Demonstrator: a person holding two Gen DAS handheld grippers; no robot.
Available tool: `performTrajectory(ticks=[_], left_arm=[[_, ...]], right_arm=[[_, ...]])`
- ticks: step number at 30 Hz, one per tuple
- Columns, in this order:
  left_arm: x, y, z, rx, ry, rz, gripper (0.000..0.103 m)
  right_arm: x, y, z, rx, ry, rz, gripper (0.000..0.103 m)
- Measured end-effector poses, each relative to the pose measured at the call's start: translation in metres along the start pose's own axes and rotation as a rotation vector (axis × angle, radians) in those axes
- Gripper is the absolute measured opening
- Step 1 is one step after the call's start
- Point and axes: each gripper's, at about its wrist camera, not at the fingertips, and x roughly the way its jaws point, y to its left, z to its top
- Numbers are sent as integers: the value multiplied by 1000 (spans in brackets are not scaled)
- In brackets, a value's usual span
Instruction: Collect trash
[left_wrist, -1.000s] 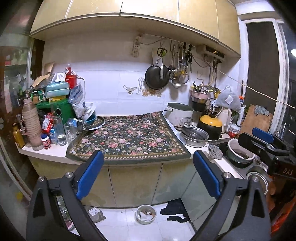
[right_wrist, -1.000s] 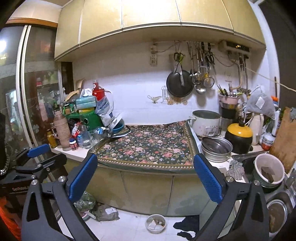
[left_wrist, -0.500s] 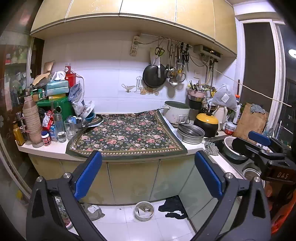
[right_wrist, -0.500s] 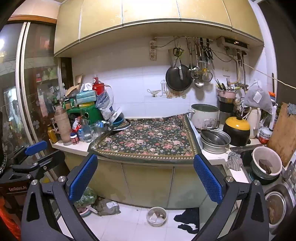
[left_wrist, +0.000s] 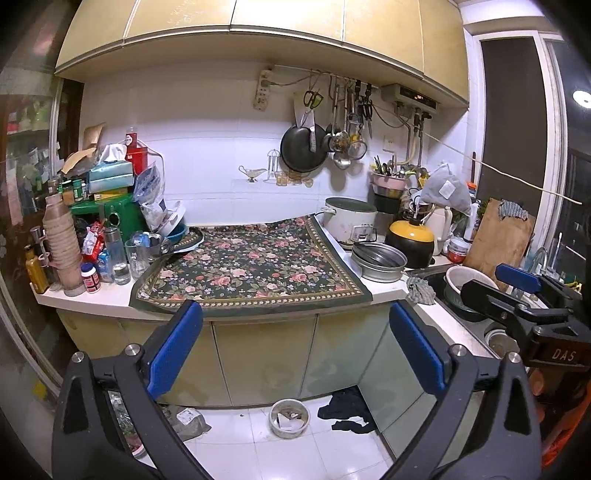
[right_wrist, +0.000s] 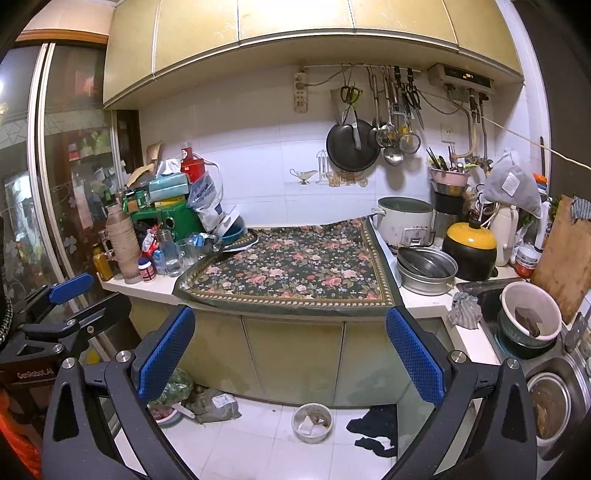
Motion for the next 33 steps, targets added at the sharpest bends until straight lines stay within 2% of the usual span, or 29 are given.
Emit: performTrajectory(ticks=[33], left_arm=[[3,4,4,-19,-1,-20,102]], right_arm=[[-4,9,-3,4,6,5,103]])
